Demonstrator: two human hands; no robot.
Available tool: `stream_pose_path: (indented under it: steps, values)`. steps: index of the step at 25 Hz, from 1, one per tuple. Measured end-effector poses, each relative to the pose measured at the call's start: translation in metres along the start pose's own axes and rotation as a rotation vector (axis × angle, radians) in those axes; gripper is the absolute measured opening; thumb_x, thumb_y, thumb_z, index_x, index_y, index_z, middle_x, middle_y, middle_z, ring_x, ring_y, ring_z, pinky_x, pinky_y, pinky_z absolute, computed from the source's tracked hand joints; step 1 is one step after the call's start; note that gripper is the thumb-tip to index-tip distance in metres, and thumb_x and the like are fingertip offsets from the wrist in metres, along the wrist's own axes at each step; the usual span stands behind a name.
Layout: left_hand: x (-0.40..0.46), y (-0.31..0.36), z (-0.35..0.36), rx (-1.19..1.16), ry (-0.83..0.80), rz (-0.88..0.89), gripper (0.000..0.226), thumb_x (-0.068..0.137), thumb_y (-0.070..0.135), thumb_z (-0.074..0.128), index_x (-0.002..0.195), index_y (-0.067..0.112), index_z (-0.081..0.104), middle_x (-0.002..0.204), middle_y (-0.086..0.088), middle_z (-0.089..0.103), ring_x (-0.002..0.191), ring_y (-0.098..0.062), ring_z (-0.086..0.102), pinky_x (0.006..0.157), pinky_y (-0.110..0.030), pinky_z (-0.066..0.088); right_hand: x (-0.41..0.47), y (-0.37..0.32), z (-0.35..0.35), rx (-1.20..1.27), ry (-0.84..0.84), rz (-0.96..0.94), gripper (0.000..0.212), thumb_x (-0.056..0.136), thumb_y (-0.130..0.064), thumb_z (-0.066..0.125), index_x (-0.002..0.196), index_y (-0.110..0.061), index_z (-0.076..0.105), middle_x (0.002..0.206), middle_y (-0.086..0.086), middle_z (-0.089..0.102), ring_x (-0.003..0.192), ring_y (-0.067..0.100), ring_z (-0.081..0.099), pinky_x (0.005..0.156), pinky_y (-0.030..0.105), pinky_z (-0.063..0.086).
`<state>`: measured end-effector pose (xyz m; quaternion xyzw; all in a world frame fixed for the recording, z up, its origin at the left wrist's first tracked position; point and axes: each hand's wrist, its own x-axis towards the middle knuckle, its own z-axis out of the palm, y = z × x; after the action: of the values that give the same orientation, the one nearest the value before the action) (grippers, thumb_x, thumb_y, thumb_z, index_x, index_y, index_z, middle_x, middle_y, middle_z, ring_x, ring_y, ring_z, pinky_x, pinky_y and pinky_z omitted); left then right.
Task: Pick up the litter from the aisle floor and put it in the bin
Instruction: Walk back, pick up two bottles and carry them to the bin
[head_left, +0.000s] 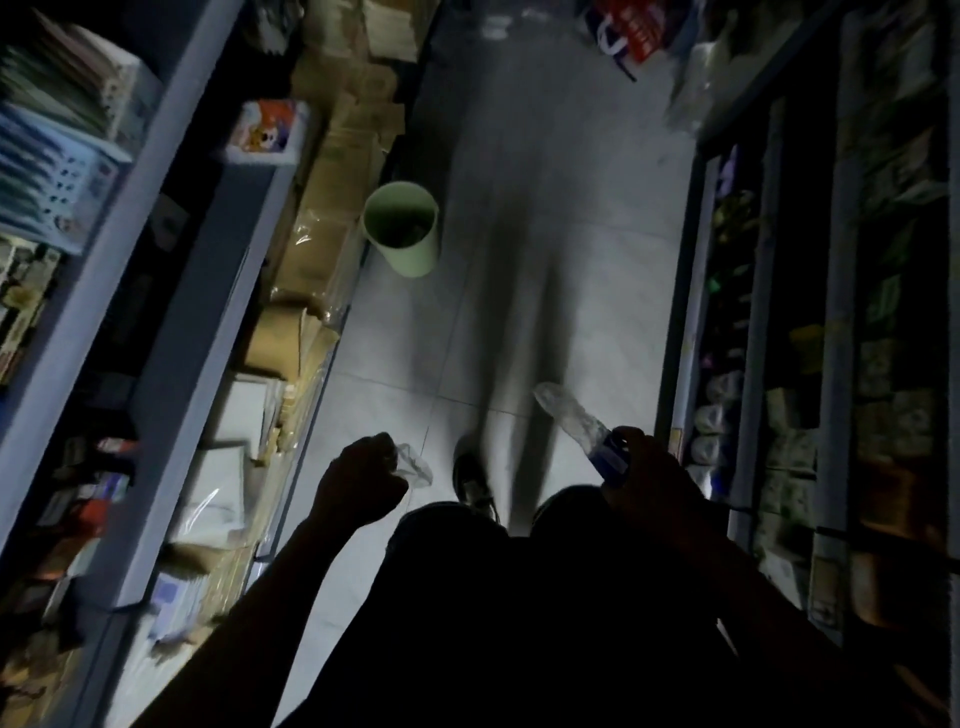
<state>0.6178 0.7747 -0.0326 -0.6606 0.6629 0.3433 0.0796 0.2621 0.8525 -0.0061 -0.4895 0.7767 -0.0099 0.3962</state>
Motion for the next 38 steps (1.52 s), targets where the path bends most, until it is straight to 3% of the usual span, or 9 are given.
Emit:
stream_pose_path:
  steps: [3,8,17,20,23,28,31,35,38]
  values:
    - [0.067,0.044,-0.038,0.023,0.019,0.058,0.021,0.068,0.025,0.066,0.082,0.026,0.050,0.087,0.004,0.062,0.082,-0.022,0.063,0.075,-0.036,0.054,0.030,0.011,-0.029,0.049,0.027,0.064,0.074,0.068,-0.048,0.067,0.137,-0.026,0.051,0.128,0.003,0.061,0.113,0.030,0.063,0.090,0.046,0.054]
    - [0.169,0.116,-0.081,0.048,0.125,0.040,0.028,0.072,0.018,0.074,0.083,0.020,0.049,0.085,0.002,0.059,0.076,-0.020,0.054,0.070,-0.030,0.039,0.119,0.008,-0.101,0.089,0.002,0.105,0.067,0.076,-0.027,0.074,0.140,-0.021,0.052,0.130,0.007,0.057,0.117,0.032,0.060,0.093,0.042,0.051]
    - [0.230,0.156,-0.101,-0.068,0.090,-0.191,0.030,0.070,0.028,0.074,0.085,0.020,0.051,0.083,0.004,0.057,0.077,-0.021,0.058,0.067,-0.032,0.042,0.325,-0.080,-0.244,-0.078,-0.101,-0.176,0.059,0.083,-0.026,0.075,0.136,-0.025,0.049,0.123,0.005,0.055,0.106,0.033,0.060,0.087,0.046,0.051]
    - [0.248,0.153,-0.116,-0.122,0.142,-0.320,0.029,0.069,0.025,0.072,0.086,0.022,0.049,0.086,0.004,0.057,0.081,-0.022,0.058,0.070,-0.032,0.042,0.382,-0.125,-0.268,-0.154,-0.120,-0.259,0.059,0.086,-0.027,0.076,0.138,-0.023,0.048,0.122,0.005,0.056,0.105,0.032,0.060,0.082,0.039,0.045]
    - [0.282,0.145,-0.130,-0.221,0.173,-0.416,0.037,0.068,0.026,0.074,0.093,0.022,0.046,0.092,0.003,0.053,0.082,-0.020,0.054,0.072,-0.032,0.042,0.428,-0.172,-0.273,-0.177,-0.145,-0.304,0.058,0.087,-0.028,0.075,0.136,-0.022,0.047,0.115,0.003,0.058,0.099,0.026,0.060,0.079,0.033,0.043]
    - [0.366,0.130,-0.186,-0.326,0.110,-0.354,0.043,0.064,0.027,0.074,0.094,0.017,0.045,0.100,-0.009,0.041,0.096,-0.026,0.043,0.079,-0.042,0.047,0.495,-0.247,-0.260,-0.157,-0.258,-0.196,0.052,0.084,-0.019,0.079,0.116,-0.017,0.038,0.097,0.007,0.063,0.069,0.012,0.058,0.054,0.020,0.037]
    - [0.413,0.116,-0.200,-0.277,0.227,-0.211,0.051,0.065,0.037,0.053,0.101,0.006,0.036,0.099,-0.019,0.043,0.091,-0.035,0.044,0.073,-0.054,0.049,0.529,-0.296,-0.250,-0.114,-0.302,-0.122,0.042,0.087,-0.028,0.076,0.114,-0.014,0.046,0.097,0.006,0.065,0.080,0.023,0.064,0.066,0.029,0.045]
    - [0.473,0.100,-0.239,-0.498,0.177,-0.342,0.064,0.074,0.036,0.087,0.118,0.013,0.045,0.114,-0.011,0.048,0.097,-0.021,0.048,0.071,-0.022,0.045,0.581,-0.346,-0.230,-0.124,-0.229,-0.151,0.023,0.091,-0.035,0.068,0.098,-0.015,0.057,0.092,0.003,0.064,0.091,0.027,0.066,0.072,0.026,0.040]
    - [0.518,0.096,-0.250,-0.612,0.166,-0.435,0.059,0.073,0.042,0.089,0.112,0.017,0.053,0.106,-0.002,0.060,0.095,-0.023,0.059,0.077,-0.030,0.050,0.624,-0.377,-0.211,-0.097,-0.285,-0.096,0.030,0.093,-0.042,0.066,0.099,-0.013,0.060,0.087,0.000,0.064,0.086,0.022,0.067,0.062,0.020,0.042]
